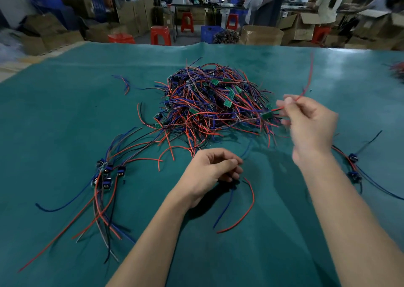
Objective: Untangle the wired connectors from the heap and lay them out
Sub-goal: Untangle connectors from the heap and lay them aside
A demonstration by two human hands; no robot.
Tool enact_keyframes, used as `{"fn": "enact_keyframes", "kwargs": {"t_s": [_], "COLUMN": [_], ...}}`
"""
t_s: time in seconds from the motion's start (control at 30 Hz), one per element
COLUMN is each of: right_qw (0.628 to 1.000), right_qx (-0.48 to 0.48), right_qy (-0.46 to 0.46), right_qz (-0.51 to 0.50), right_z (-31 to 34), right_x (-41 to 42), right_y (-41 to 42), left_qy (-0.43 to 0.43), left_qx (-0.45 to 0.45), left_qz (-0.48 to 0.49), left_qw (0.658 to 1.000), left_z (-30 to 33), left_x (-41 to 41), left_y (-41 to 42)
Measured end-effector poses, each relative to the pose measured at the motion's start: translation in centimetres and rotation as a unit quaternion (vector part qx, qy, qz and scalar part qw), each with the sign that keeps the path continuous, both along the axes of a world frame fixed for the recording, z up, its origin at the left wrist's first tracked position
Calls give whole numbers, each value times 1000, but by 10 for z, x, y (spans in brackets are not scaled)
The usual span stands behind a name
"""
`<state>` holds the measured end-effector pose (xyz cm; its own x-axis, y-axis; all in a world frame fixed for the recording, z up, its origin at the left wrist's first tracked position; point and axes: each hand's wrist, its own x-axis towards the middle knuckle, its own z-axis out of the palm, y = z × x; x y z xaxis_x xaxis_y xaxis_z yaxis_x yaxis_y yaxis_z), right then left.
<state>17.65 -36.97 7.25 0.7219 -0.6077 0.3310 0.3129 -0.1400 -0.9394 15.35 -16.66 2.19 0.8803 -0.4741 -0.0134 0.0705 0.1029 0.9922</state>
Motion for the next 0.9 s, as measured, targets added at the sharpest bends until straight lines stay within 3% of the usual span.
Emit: {"fn": "enact_keyframes", "kwargs": {"t_s": [0.1, 0.23, 0.33, 0.43, 0.63, 0.73, 0.9], "right_qw": [994, 949, 924, 875, 789, 803, 909], "right_qx": [107, 292, 348, 428, 527, 505, 306], "right_qy": [4, -5, -6, -11, -16, 1, 36], "right_qz": [31, 123, 159, 228, 317, 318, 279], "right_z": [-1, -10, -13, -12, -7, -7, -27], "right_x": [-22, -38, -37, -34, -36, -37, -38], "right_y": [-4, -10, -7, 5, 20, 32, 67], "left_qy": [9, 20, 22, 37, 29, 24, 2], "left_qx": [-10, -22, -31, -48, -39, -36, -29], "left_qz": [1, 11, 47, 111, 59, 43, -32], "left_qw": [1000, 999, 998, 992, 997, 998, 999], "left_z": [0, 0, 1, 2, 1, 0, 0], "left_x": [0, 0, 0, 2, 3, 3, -1], "left_y": [0, -1, -3, -3, -4, -3, -1]}}
